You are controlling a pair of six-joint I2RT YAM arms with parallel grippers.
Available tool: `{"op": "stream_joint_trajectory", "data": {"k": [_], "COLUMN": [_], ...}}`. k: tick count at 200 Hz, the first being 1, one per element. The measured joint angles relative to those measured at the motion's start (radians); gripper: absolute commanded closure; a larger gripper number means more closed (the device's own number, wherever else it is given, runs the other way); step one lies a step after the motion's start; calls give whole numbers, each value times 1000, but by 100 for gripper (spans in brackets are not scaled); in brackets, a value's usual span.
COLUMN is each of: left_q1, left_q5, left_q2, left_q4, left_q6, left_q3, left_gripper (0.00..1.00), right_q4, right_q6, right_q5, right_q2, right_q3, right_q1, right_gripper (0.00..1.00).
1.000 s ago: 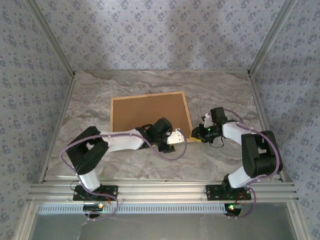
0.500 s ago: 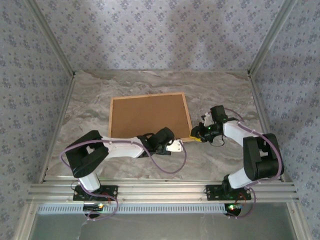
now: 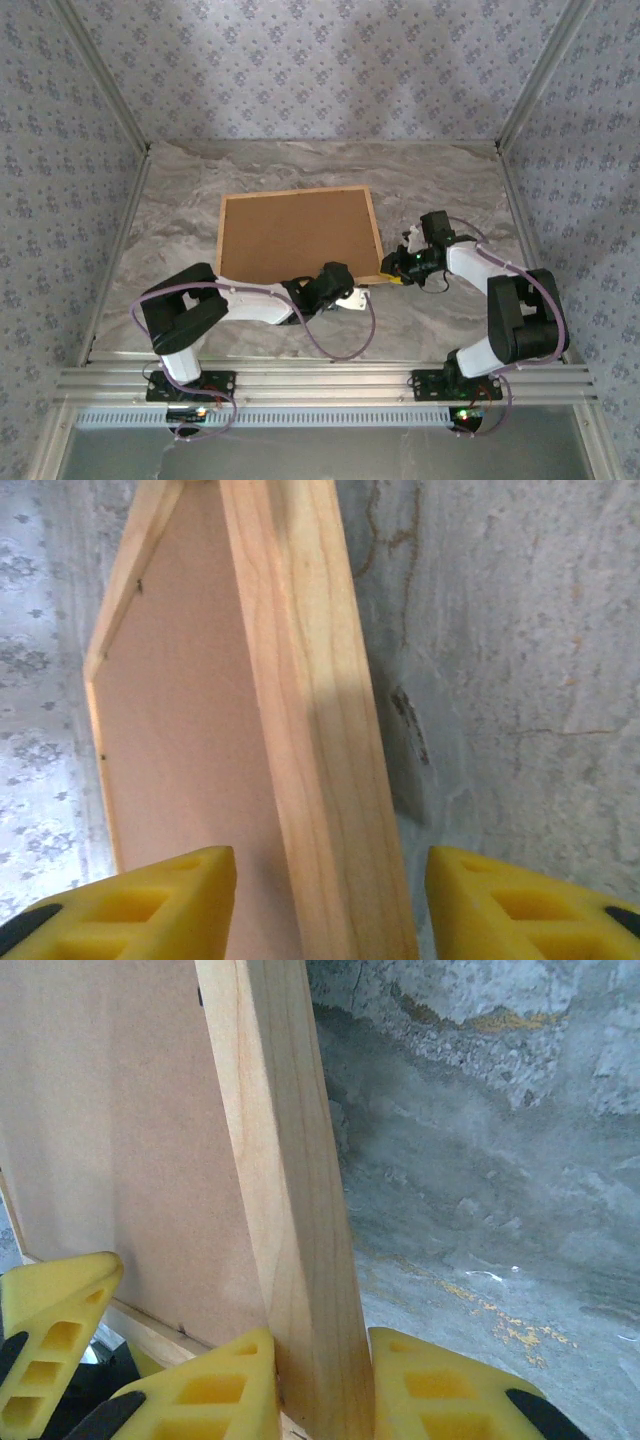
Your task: Put the photo into the frame
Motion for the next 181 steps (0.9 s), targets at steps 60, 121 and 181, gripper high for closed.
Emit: {"op": "stream_joint_trajectory", "data": {"k": [60, 121, 181], "left_q1": [-11, -6, 102], "left_q5": [-64, -89, 72], "left_q2": [0, -60, -346], "left_q4": [94, 109, -95], "left_q6": [45, 45, -4], "left_q3": [-34, -51, -52], "left_gripper": [76, 91, 100], "right_q4": [-10, -80, 39], "right_q6": [0, -31, -227], "right_q5": [0, -29, 57], "right_q2": [-3, -126, -336], "right_q3": [24, 125, 225], "right_q1": [-3, -52, -30], "right_gripper": [72, 52, 50]}}
